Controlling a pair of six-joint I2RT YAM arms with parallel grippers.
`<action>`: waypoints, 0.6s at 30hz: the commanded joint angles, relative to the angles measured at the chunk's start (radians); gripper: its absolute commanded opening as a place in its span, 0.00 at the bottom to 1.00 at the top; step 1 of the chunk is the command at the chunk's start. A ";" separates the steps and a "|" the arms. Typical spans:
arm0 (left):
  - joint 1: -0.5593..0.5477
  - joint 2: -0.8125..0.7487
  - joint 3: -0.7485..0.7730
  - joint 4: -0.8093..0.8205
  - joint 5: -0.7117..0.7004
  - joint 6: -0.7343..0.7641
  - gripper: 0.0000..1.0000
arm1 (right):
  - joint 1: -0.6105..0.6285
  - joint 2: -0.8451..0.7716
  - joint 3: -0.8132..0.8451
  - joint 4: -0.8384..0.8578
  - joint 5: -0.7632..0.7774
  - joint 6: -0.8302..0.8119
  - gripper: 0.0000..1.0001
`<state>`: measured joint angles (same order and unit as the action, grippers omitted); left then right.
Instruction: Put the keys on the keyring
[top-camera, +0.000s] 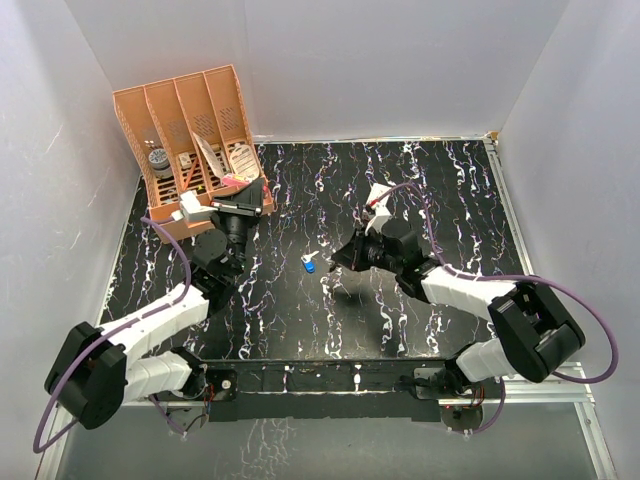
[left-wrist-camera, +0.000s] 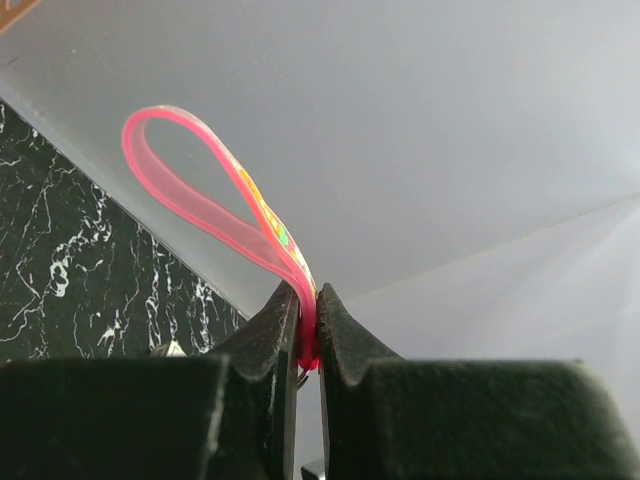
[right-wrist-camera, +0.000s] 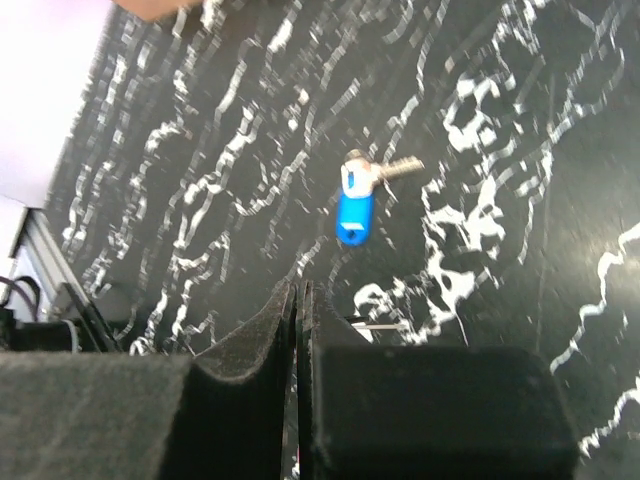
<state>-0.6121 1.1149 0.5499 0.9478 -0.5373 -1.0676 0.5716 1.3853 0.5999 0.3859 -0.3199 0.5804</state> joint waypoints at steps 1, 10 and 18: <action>-0.005 0.037 0.006 0.084 -0.062 -0.029 0.00 | 0.014 -0.005 -0.019 -0.048 0.081 -0.047 0.00; -0.006 0.053 -0.017 0.101 -0.060 -0.051 0.00 | 0.019 0.059 -0.009 -0.079 0.130 -0.077 0.00; -0.006 0.041 -0.041 0.107 -0.056 -0.049 0.00 | 0.028 0.094 0.044 -0.111 0.146 -0.096 0.26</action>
<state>-0.6128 1.1835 0.5259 1.0031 -0.5800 -1.1126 0.5911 1.4899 0.5816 0.2573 -0.2031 0.5114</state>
